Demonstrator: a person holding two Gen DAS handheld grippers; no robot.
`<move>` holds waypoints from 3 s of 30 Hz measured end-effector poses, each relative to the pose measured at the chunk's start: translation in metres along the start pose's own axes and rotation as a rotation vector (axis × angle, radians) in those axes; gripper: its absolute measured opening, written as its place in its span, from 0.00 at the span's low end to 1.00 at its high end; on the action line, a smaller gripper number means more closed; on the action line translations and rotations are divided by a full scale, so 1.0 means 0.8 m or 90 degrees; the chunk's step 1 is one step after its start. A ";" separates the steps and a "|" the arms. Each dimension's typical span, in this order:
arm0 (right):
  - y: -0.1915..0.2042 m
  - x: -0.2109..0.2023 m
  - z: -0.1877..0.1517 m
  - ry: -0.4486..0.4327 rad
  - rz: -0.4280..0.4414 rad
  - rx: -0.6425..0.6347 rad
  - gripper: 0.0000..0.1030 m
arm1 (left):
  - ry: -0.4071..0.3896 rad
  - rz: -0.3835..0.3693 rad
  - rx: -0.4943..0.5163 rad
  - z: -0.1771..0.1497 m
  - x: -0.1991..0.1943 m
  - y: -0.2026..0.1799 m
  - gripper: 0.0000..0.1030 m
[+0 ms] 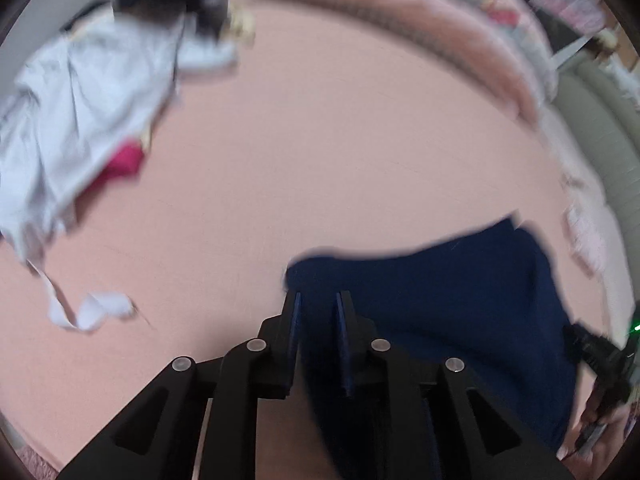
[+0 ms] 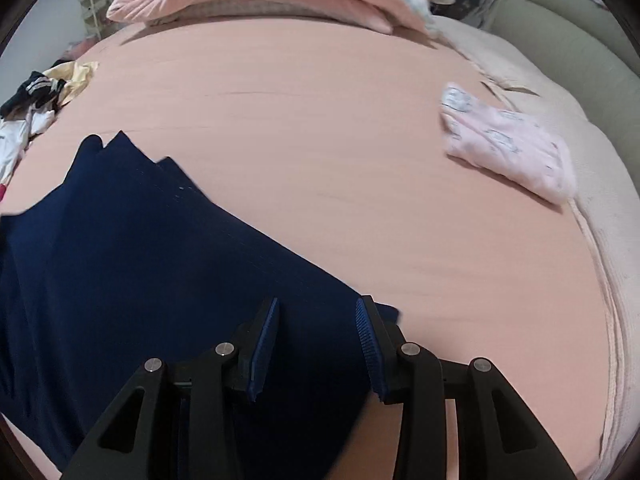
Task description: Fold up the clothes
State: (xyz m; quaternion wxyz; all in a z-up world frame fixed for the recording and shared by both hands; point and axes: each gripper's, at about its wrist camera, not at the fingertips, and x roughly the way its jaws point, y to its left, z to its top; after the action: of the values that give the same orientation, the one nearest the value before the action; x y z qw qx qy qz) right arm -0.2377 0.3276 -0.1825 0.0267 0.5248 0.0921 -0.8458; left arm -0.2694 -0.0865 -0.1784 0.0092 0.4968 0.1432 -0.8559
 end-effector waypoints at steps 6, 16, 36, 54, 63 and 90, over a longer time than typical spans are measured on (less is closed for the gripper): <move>-0.041 -0.014 -0.016 0.020 -0.019 0.066 0.56 | -0.031 -0.083 0.169 0.005 -0.008 -0.081 0.39; -0.052 0.004 -0.014 0.020 0.158 0.164 0.57 | 0.046 -0.185 0.357 0.021 0.072 -0.242 0.39; 0.006 -0.050 -0.028 -0.027 0.187 0.132 0.08 | 0.065 -0.172 0.401 0.014 0.082 -0.283 0.05; -0.029 -0.080 -0.049 0.004 0.083 0.217 0.25 | 0.026 -0.182 0.374 0.015 0.049 -0.276 0.20; 0.101 -0.114 -0.090 0.040 0.139 0.030 0.25 | 0.137 -0.152 0.354 -0.127 -0.025 -0.240 0.20; 0.161 -0.160 -0.162 -0.002 0.049 0.008 0.41 | 0.167 -0.008 0.261 -0.186 -0.094 -0.083 0.21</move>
State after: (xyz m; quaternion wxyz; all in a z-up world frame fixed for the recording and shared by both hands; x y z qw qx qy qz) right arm -0.0479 0.2187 -0.1404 0.0558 0.5265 0.0666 -0.8457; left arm -0.1158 0.0052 -0.1674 -0.1157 0.5941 -0.0302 -0.7954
